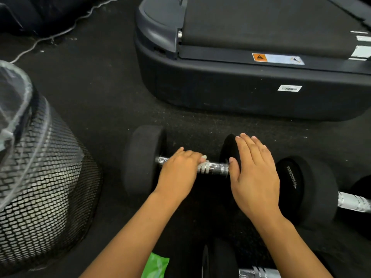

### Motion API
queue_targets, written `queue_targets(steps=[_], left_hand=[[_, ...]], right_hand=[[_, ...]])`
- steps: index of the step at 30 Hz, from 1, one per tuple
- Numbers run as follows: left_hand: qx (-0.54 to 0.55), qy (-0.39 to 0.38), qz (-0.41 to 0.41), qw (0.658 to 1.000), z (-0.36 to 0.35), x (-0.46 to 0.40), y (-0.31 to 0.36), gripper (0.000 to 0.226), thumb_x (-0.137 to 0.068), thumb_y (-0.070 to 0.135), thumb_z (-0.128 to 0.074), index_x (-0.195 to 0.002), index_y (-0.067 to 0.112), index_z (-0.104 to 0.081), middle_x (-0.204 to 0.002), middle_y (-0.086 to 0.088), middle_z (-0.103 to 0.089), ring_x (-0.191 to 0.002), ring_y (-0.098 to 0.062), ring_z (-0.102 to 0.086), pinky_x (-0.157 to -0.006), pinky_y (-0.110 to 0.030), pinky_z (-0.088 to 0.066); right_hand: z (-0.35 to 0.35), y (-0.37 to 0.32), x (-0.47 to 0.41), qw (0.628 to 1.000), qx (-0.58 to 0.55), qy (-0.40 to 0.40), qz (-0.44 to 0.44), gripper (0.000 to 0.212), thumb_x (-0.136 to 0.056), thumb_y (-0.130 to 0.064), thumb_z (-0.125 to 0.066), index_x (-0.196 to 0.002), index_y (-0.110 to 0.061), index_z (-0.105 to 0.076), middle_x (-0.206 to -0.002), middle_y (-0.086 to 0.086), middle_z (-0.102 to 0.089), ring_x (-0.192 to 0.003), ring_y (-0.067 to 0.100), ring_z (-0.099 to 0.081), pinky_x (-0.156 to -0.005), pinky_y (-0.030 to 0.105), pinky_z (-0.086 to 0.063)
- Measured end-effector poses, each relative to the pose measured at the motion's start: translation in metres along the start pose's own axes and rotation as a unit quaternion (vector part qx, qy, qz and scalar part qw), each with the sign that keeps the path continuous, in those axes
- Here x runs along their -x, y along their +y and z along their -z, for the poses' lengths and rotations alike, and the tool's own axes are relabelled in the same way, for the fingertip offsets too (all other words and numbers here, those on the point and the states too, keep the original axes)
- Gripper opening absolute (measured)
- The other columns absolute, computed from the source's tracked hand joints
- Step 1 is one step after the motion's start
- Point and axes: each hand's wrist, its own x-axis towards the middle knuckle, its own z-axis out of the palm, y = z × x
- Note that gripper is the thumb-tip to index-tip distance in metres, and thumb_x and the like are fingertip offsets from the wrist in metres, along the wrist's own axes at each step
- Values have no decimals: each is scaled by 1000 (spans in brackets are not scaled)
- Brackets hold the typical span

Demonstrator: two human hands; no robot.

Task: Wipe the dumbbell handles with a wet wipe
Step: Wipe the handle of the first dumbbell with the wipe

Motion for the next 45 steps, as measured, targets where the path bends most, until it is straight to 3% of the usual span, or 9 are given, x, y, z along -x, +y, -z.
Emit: queue_targets(steps=[6, 14, 19, 23, 26, 31, 35, 42, 45], left_hand=[[11, 30, 0, 999, -8, 11, 12, 22, -81, 8, -61, -101, 11, -70, -97, -3, -70, -94, -15, -65, -108, -23, -26], [-10, 56, 21, 998, -12, 19, 7, 33, -85, 18, -44, -107, 10, -68, -104, -3, -70, -100, -15, -64, -107, -30, -32], [8, 80, -10, 997, -9, 11, 1, 27, -75, 4, -70, -101, 11, -70, -98, -2, -71, -94, -15, -66, -104, -34, -34], [-12, 101, 58, 993, -9, 20, 2, 33, -84, 18, -45, -102, 8, -70, -100, -5, -71, -98, -17, -65, -105, -33, -35], [7, 61, 0, 998, -10, 10, 7, 37, -85, 21, -38, -99, 10, -70, -96, -2, -70, -94, -14, -65, -105, -31, -34], [-5, 50, 28, 998, -9, 4, 1, 14, -87, 13, -60, -97, 14, -70, -92, 0, -71, -90, -15, -66, -105, -30, -32], [23, 50, -21, 998, -11, 1, 7, 17, -86, 10, -61, -101, 13, -70, -98, -1, -71, -96, -14, -65, -106, -25, -25], [23, 179, -129, 975, -23, 32, -16, 30, -83, 10, -60, -111, 2, -67, -116, -11, -65, -111, -23, -61, -99, -41, -42], [13, 200, -109, 974, -28, 40, -19, 37, -75, -3, -71, -112, -1, -65, -119, -14, -63, -114, -27, -58, -99, -45, -41]], right_hand=[[0, 0, 2, 1000, -4, 6, 1, 49, -91, -28, -35, -133, -5, -46, -138, 9, -48, -132, 25, -37, -112, 36, -21], [0, 0, 0, 1000, -6, 0, 1, 50, -92, -30, -33, -134, -6, -46, -138, 9, -47, -133, 24, -36, -112, 37, -22], [-2, 1, -1, 1000, 0, -6, 0, 50, -92, -30, -34, -134, -7, -45, -139, 8, -47, -133, 24, -36, -112, 37, -22], [0, 0, -2, 1000, -1, -6, 1, 51, -92, -31, -32, -134, -6, -46, -138, 8, -47, -133, 24, -36, -112, 37, -23], [-1, 1, 1, 1000, 0, 0, 2, 50, -92, -30, -32, -133, -6, -46, -138, 9, -48, -132, 24, -37, -112, 37, -22], [0, 0, -1, 1000, -3, 0, 1, 50, -91, -30, -32, -133, -6, -46, -138, 9, -48, -132, 24, -37, -112, 36, -21], [0, 0, -2, 1000, -2, 0, 1, 50, -91, -30, -32, -133, -6, -47, -137, 9, -48, -132, 25, -38, -112, 36, -22], [0, 0, 2, 1000, -2, 2, 4, 50, -91, -30, -33, -133, -5, -46, -138, 10, -47, -133, 25, -36, -112, 37, -22], [0, 0, 5, 1000, -10, 9, 2, 49, -91, -29, -35, -133, -5, -46, -138, 10, -47, -133, 25, -36, -112, 35, -19]])
